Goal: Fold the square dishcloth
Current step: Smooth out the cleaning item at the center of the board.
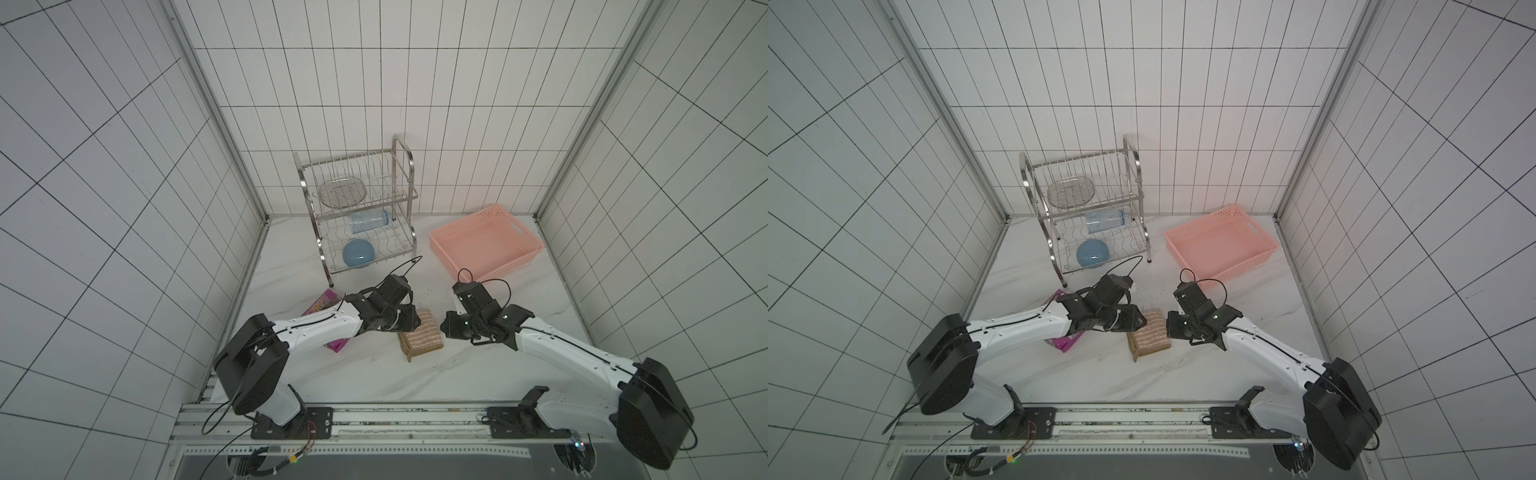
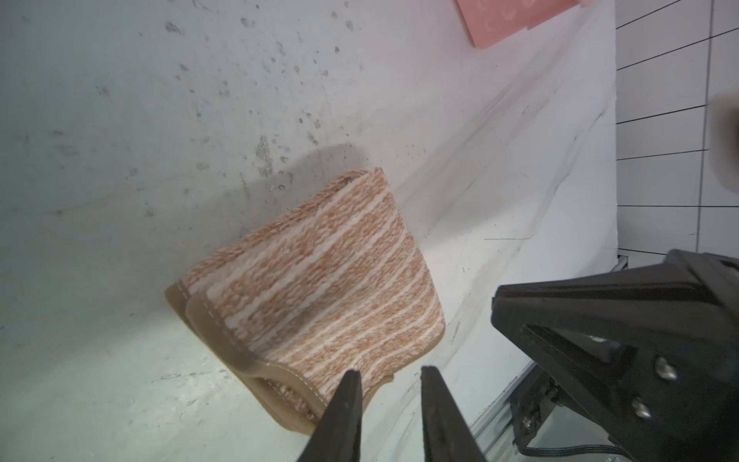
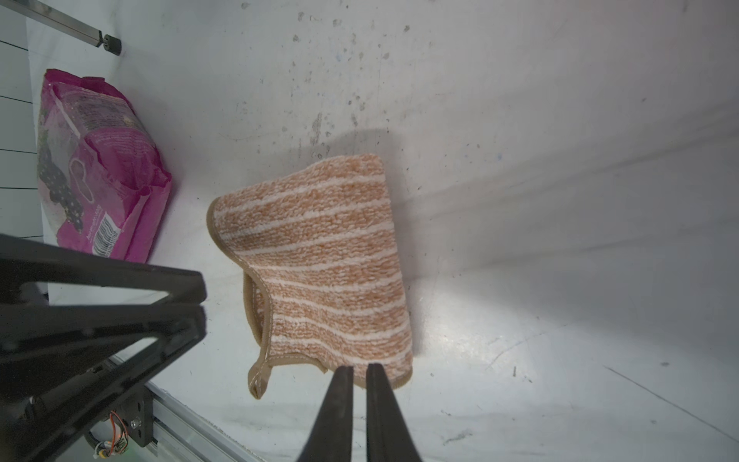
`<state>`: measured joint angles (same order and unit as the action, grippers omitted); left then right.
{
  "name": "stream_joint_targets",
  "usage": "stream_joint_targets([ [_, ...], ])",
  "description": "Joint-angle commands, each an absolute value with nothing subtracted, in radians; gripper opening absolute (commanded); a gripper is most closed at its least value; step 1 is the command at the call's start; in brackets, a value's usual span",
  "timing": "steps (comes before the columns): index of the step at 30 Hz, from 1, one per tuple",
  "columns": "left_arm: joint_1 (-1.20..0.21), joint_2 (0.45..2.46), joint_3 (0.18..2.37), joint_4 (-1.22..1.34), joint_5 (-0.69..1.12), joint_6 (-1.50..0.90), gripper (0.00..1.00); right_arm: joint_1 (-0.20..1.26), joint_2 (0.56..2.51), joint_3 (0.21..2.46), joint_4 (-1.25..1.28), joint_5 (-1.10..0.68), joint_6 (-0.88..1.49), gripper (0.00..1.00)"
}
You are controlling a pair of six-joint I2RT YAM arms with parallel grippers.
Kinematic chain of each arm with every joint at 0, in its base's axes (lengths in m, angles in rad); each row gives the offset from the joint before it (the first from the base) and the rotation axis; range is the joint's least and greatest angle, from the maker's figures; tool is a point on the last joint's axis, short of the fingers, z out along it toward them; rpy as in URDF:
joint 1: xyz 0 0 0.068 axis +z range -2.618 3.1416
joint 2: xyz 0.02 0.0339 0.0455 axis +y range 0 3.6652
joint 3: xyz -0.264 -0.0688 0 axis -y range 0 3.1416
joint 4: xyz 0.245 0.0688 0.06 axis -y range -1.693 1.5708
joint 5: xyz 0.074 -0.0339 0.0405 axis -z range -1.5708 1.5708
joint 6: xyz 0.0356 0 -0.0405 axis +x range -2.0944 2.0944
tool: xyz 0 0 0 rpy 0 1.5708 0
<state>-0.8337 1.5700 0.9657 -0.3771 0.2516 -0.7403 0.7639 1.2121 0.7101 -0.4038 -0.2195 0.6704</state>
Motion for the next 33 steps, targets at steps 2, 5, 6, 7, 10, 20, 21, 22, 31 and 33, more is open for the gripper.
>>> stream_joint_targets([
  [2,-0.816,1.61,1.015,-0.371,0.247,-0.687,0.31,0.751,1.25,0.689,-0.325,-0.281,0.685,0.12],
  [5,-0.809,1.626,1.035,-0.365,0.259,-0.677,0.32,0.745,1.279,0.681,-0.293,-0.304,0.687,0.12],
  [6,-0.807,1.633,1.039,-0.366,0.263,-0.677,0.33,0.742,1.288,0.68,-0.283,-0.312,0.689,0.12],
  [7,-0.806,1.641,1.04,-0.364,0.269,-0.677,0.33,0.74,1.297,0.678,-0.274,-0.319,0.69,0.12],
  [10,-0.796,1.659,1.026,-0.353,0.292,-0.689,0.33,0.737,1.318,0.674,-0.257,-0.333,0.692,0.12],
  [20,-0.723,1.687,0.926,-0.304,0.347,-0.698,0.33,0.72,1.364,0.62,-0.205,-0.357,0.707,0.12],
  [21,-0.72,1.691,0.925,-0.302,0.346,-0.693,0.33,0.716,1.377,0.613,-0.197,-0.361,0.708,0.12],
  [22,-0.719,1.695,0.926,-0.303,0.347,-0.689,0.33,0.713,1.388,0.609,-0.188,-0.363,0.709,0.12],
  [31,-0.717,1.731,0.912,-0.283,0.365,-0.678,0.32,0.703,1.456,0.574,-0.136,-0.364,0.722,0.1],
  [33,-0.714,1.716,0.906,-0.286,0.367,-0.674,0.33,0.703,1.452,0.576,-0.138,-0.37,0.72,0.1],
])
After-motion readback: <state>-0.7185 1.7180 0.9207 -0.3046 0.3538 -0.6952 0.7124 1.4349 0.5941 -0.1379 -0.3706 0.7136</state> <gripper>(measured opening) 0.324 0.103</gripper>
